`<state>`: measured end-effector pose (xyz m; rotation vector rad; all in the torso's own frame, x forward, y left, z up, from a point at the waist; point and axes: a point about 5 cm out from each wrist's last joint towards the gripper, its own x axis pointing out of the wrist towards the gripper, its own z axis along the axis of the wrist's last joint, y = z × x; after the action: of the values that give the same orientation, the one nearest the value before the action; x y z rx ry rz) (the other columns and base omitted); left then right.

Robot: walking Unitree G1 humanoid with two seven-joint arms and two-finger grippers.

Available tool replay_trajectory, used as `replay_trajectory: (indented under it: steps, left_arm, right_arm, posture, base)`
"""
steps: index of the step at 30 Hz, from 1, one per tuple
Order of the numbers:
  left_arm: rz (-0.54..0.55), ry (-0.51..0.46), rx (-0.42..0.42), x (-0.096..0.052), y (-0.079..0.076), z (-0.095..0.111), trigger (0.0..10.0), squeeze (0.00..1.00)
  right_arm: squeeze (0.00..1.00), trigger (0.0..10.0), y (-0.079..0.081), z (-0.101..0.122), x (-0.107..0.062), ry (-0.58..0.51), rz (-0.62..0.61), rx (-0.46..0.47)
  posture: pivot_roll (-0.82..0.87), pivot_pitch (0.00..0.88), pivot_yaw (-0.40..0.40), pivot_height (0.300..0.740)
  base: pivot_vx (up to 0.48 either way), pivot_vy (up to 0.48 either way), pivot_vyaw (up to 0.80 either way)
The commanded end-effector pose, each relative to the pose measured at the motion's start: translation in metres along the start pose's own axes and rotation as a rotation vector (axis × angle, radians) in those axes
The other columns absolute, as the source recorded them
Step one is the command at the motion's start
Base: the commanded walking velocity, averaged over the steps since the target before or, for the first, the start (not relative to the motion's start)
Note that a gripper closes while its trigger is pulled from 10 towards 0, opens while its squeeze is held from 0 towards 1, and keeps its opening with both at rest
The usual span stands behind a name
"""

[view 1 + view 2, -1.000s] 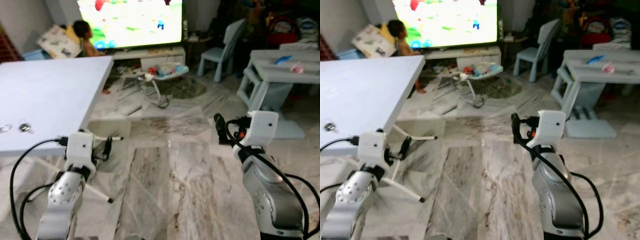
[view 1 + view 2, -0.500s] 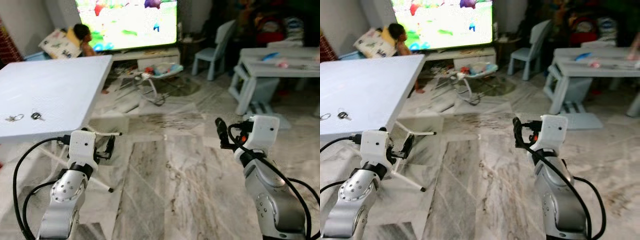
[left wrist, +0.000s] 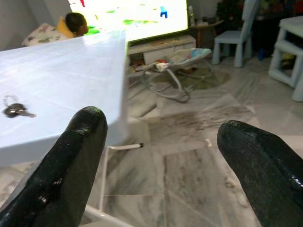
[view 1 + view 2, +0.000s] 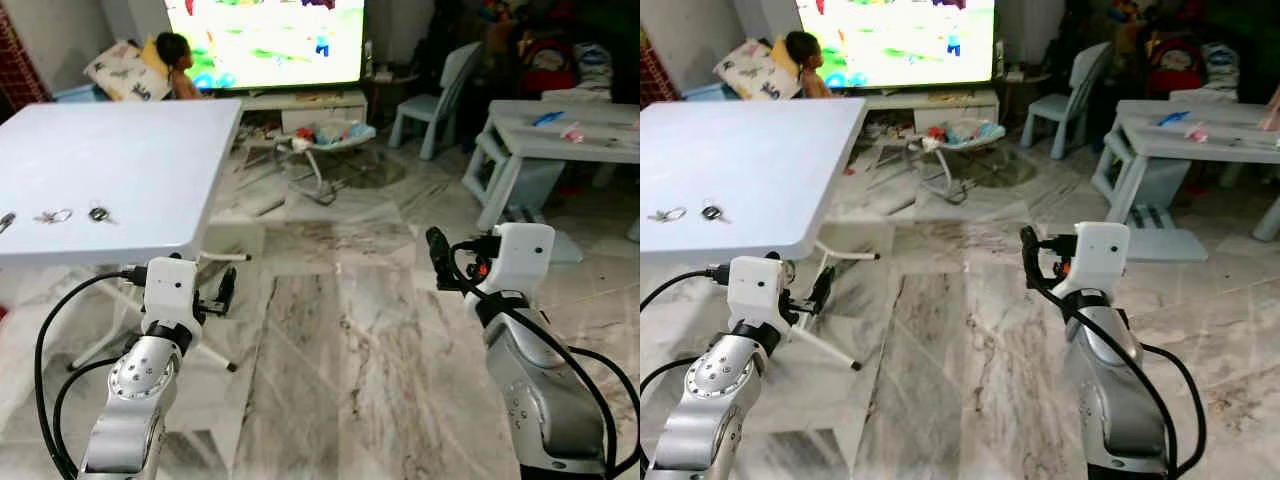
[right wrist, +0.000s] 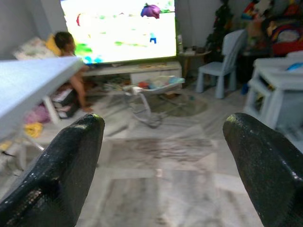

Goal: Hang keys on a hook

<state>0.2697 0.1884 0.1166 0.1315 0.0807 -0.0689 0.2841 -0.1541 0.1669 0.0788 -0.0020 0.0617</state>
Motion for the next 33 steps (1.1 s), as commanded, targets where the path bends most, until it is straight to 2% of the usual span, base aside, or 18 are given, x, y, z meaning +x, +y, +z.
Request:
replay_trajectory:
  steps: [1,6,9,11,13,15,23,26,28,30,33]
  left_arm:
    - [-0.001,-0.009,0.007,0.002,-0.002,0.002,10.0,0.0]
    - [0.003,-0.023,0.016,0.003,-0.002,0.003,10.0,0.0]
    - [0.008,-0.024,0.019,0.004,-0.001,0.004,10.0,0.0]
    - [0.009,-0.025,0.018,0.004,-0.001,0.004,10.0,0.0]
    - [0.016,-0.025,0.021,0.004,0.0,0.003,10.0,0.0]
    - [0.019,-0.025,0.027,0.005,0.001,0.002,10.0,0.0]
    - [0.018,-0.016,0.048,0.007,0.006,-0.002,10.0,0.0]
    - [0.01,-0.037,0.046,0.011,0.008,0.001,10.0,0.0]
    - [0.002,-0.046,0.05,0.012,0.008,0.003,10.0,0.0]
    - [0.016,-0.058,-0.003,0.015,0.015,0.011,10.0,0.0]
    - [0.007,-0.078,-0.03,0.016,0.018,0.02,10.0,0.0]
  right_arm:
    - [0.0,10.0,-0.004,0.001,-0.001,-0.002,0.025,0.013]
    - [0.0,10.0,-0.005,0.001,-0.001,-0.007,0.003,-0.016]
    - [0.0,10.0,-0.007,0.001,-0.001,-0.019,-0.039,-0.096]
    - [0.0,10.0,-0.007,0.001,0.0,-0.019,-0.038,-0.105]
    - [0.0,10.0,-0.004,0.0,-0.001,-0.021,0.0,-0.069]
    - [0.0,10.0,-0.004,0.002,0.0,-0.031,-0.004,-0.149]
    - [0.0,10.0,0.001,-0.002,-0.001,-0.048,0.004,-0.214]
    - [0.0,10.0,-0.002,-0.004,0.0,-0.01,-0.015,-0.163]
    - [0.0,10.0,-0.002,-0.003,0.001,-0.016,-0.003,-0.171]
    - [0.0,10.0,-0.003,-0.001,0.001,-0.025,0.008,-0.152]
    - [0.0,10.0,-0.005,0.001,0.002,-0.036,0.006,-0.164]
  posture:
    - [-0.04,0.0,0.062,0.74]
    - [-0.04,0.0,0.064,0.74]
    - [-0.05,0.0,0.066,0.74]
    - [-0.05,0.0,0.066,0.74]
    - [-0.04,0.0,0.066,0.74]
    - [-0.04,0.0,0.066,0.74]
    - [-0.04,0.0,0.061,0.74]
    - [-0.04,0.0,0.056,0.74]
    - [-0.04,0.0,0.054,0.74]
    - [-0.03,0.0,0.049,0.74]
    - [-0.03,0.0,0.048,0.74]
  base:
    - [0.0,0.476,0.0]
    - [0.0,0.476,0.0]
    - [0.0,0.477,0.0]
    - [0.0,0.48,0.0]
    - [0.0,0.48,0.0]
    - [0.0,0.48,0.0]
    - [0.0,0.478,0.0]
    - [0.0,0.469,0.0]
    - [0.0,0.469,0.0]
    - [0.0,0.234,0.0]
    - [0.0,0.0,0.0]
